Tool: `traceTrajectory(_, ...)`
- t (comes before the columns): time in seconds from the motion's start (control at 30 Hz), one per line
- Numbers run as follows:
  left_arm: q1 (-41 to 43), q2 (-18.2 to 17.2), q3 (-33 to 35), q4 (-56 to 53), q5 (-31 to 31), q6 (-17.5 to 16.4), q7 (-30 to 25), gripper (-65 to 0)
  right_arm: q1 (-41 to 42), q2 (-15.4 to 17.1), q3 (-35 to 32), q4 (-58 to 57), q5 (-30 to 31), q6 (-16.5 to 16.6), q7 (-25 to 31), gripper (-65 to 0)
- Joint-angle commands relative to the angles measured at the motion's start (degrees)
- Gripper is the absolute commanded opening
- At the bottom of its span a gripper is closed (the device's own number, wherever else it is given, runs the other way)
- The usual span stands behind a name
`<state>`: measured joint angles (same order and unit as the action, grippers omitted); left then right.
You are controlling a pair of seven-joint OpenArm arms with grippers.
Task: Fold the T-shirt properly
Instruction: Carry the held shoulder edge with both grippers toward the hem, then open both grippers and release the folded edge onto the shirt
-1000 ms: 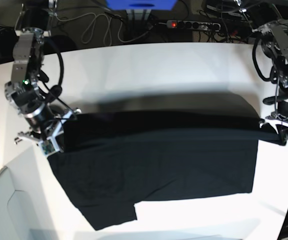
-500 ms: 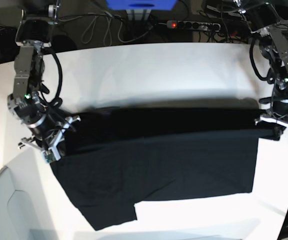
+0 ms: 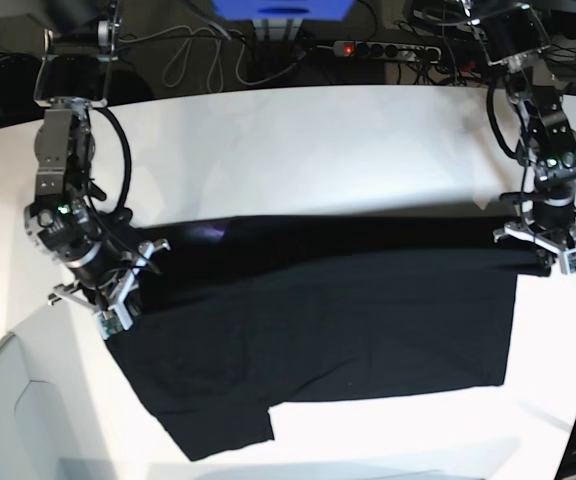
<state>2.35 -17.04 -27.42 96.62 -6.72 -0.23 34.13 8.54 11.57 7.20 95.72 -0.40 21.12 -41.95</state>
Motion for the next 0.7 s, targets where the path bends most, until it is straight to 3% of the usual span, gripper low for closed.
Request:
traceTrajectory(0.0, -0.72, -1.12, -0.23, 0.92, 0.52, 0.36, -1.47, -62.4, 1.18, 0.6, 0.31, 0.94, 0.18, 0.37, 1.56, -64.7)
traceTrajectory(0.1, -0.72, -1.12, -0.23, 0.92, 0.61, 0.54, -1.47, -59.1, 1.18, 0.51, 0.31, 0.94, 0.18, 0.37, 1.56, -64.7)
traceTrajectory(0.67, -2.48, -1.38, -0.14, -0.66, 0.7, 0.63, -1.47, -58.7, 6.19, 0.87, -4.7, -4.87, 0.18, 0.46, 1.38, -64.4)
